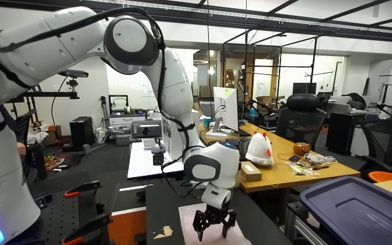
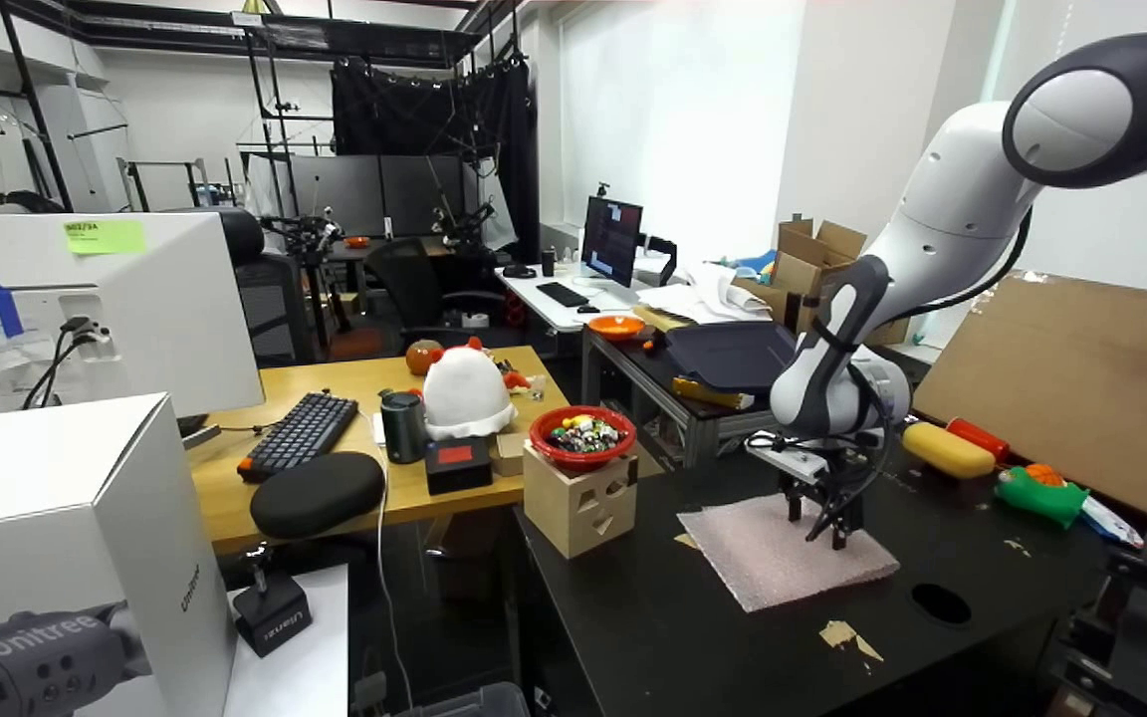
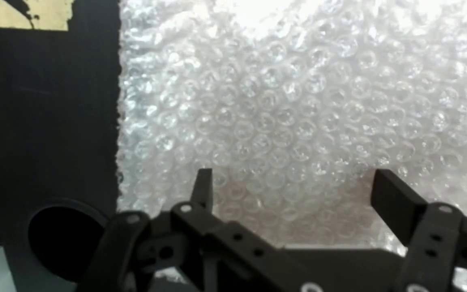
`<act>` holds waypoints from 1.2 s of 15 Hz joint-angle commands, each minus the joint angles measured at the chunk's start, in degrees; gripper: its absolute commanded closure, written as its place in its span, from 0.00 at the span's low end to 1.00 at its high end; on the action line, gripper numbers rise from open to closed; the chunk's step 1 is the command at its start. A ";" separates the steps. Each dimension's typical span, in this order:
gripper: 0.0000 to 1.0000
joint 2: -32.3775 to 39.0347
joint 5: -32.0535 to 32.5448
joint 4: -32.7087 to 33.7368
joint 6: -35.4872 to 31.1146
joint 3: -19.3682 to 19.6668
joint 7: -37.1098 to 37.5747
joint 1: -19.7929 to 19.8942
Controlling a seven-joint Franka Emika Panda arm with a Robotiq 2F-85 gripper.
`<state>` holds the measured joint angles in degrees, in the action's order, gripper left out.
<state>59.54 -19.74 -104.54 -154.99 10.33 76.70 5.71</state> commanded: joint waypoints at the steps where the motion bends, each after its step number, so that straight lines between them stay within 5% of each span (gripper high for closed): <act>1: 0.00 -6.65 1.14 -6.80 0.33 2.05 -1.16 -2.00; 12: 0.00 -13.70 -7.28 -14.72 -1.98 -3.10 -10.75 9.30; 16: 0.00 -13.58 -16.05 -15.39 -2.40 -7.92 -18.01 17.45; 18: 0.00 -13.68 -20.05 -15.20 -3.83 -14.06 -28.41 24.69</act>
<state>48.46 -35.04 -117.31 -156.41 3.61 59.05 21.77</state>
